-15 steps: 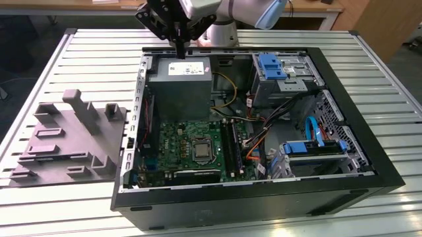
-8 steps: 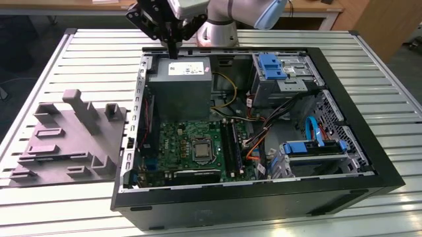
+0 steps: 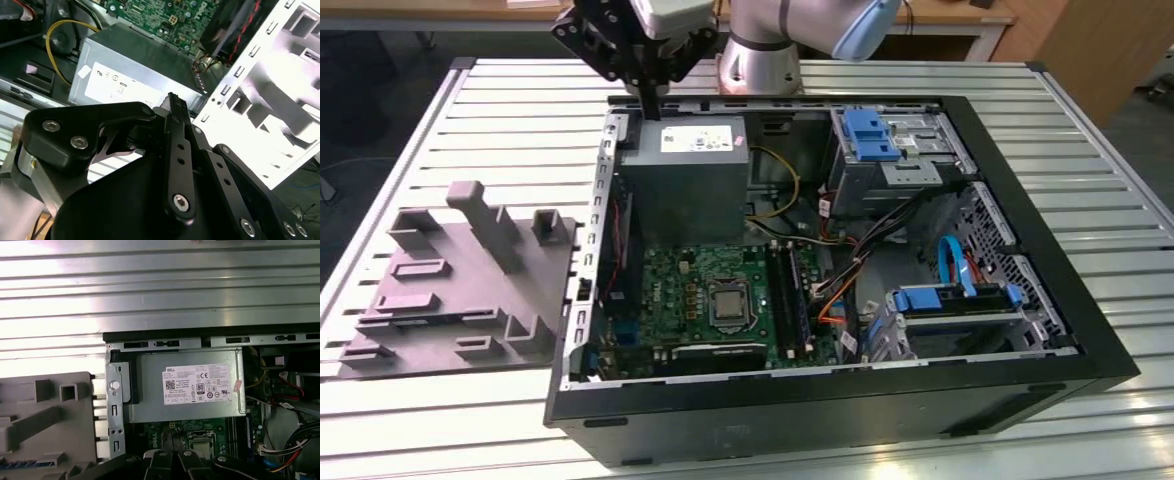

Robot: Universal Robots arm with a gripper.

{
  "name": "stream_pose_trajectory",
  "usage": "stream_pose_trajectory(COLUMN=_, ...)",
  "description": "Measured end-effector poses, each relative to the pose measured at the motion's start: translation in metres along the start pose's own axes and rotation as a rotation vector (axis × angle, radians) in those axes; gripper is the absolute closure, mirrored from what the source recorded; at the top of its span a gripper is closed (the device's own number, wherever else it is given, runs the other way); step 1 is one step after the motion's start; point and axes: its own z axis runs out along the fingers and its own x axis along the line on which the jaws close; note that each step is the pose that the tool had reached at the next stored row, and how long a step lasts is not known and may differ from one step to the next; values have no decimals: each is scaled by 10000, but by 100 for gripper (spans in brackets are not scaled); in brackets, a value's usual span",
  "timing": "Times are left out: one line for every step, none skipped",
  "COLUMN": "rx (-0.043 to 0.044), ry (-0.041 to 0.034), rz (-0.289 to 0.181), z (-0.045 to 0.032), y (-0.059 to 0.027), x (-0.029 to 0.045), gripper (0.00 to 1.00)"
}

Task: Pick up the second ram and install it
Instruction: 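Reach for the second ram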

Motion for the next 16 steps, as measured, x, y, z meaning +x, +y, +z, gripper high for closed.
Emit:
stream_pose_trajectory(rx=0, ry=0, rz=0, z=-1, y=-2, x=20, gripper=90)
stream_pose_trajectory(rx=0, ry=0, rz=1, z=-1, y=-3, x=40, gripper=90)
stream_pose_trajectory(rx=0, ry=0, rz=2, z=-2, y=-4, x=60, gripper=90)
stream_pose_trajectory(rx=0, ry=0, rz=2, z=-2, y=-6, x=78, gripper=90)
stream_pose_trajectory(rx=0, ry=-1, rz=1, z=-3, y=-7, x=96, gripper=90)
stream_pose_trajectory(rx=0, ry=0, rz=1, z=-3, y=-9, x=114, gripper=90)
stream_pose_trajectory(rx=0, ry=0, rz=1, z=-4, y=-10, x=133, gripper=90)
stream_pose_trajectory(rx=1, ry=0, rz=0, z=-5, y=-11, x=150, gripper=90)
stream_pose_trajectory(rx=1, ry=0, rz=0, z=-5, y=-13, x=166, gripper=90)
stream_pose_trajectory(rx=0, ry=0, rz=0, z=-5, y=-13, x=176, gripper=90)
stream_pose_trajectory(rx=0, ry=0, rz=1, z=-6, y=-15, x=199, gripper=90)
stream_pose_trajectory(rx=0, ry=0, rz=1, z=-6, y=-16, x=215, gripper=90)
stream_pose_trajectory(rx=0, ry=0, rz=2, z=-7, y=-17, x=232, gripper=90)
stream_pose_trajectory(rx=0, ry=0, rz=1, z=-7, y=-19, x=248, gripper=90)
stream_pose_trajectory(rx=0, ry=0, rz=1, z=-8, y=-20, x=265, gripper=90)
stream_pose_trajectory(rx=0, ry=-1, rz=1, z=-8, y=-21, x=285, gripper=90)
